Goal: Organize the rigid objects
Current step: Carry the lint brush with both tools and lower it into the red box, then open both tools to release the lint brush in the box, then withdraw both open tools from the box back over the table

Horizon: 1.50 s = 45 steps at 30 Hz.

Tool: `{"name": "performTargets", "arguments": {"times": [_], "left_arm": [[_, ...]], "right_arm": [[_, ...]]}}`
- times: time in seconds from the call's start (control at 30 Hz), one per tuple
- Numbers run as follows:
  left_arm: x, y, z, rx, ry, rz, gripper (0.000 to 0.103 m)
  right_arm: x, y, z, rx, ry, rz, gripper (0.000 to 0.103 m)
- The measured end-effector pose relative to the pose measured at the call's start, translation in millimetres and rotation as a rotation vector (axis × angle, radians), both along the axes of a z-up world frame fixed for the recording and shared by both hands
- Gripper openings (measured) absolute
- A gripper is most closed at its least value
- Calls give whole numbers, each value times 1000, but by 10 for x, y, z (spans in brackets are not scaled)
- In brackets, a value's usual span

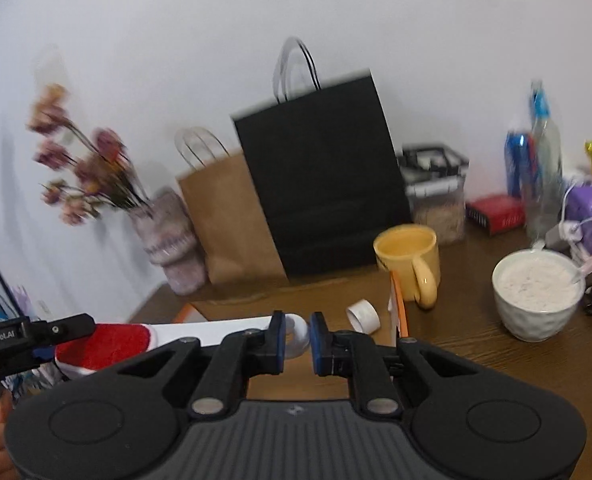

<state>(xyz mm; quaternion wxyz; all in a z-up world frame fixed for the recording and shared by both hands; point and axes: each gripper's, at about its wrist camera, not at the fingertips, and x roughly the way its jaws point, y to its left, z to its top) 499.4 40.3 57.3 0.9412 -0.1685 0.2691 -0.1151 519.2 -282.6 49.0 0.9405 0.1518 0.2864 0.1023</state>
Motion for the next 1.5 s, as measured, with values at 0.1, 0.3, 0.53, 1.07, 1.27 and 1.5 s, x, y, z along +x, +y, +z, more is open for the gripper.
{"name": "performTargets", "arguments": {"times": [0.1, 0.3, 0.53, 1.07, 1.27, 1.5], "left_arm": [[350, 9, -149, 7, 81, -3, 55], [721, 6, -584, 56, 184, -4, 55], [641, -50, -860, 168, 200, -32, 56], [-5, -257, -353, 368, 125, -79, 64], [-638, -254, 90, 346, -43, -53, 67], [-1412, -337, 121, 308, -259, 12, 76]], "right_arm": [[368, -19, -181, 10, 108, 5, 13], [784, 130, -660, -55, 251, 15, 13], [845, 374, -1039, -191, 332, 68, 13], [384, 326, -491, -212, 247, 57, 21], [-224, 289, 13, -178, 84, 58, 22], [-1050, 384, 113, -226, -220, 30, 68]]}}
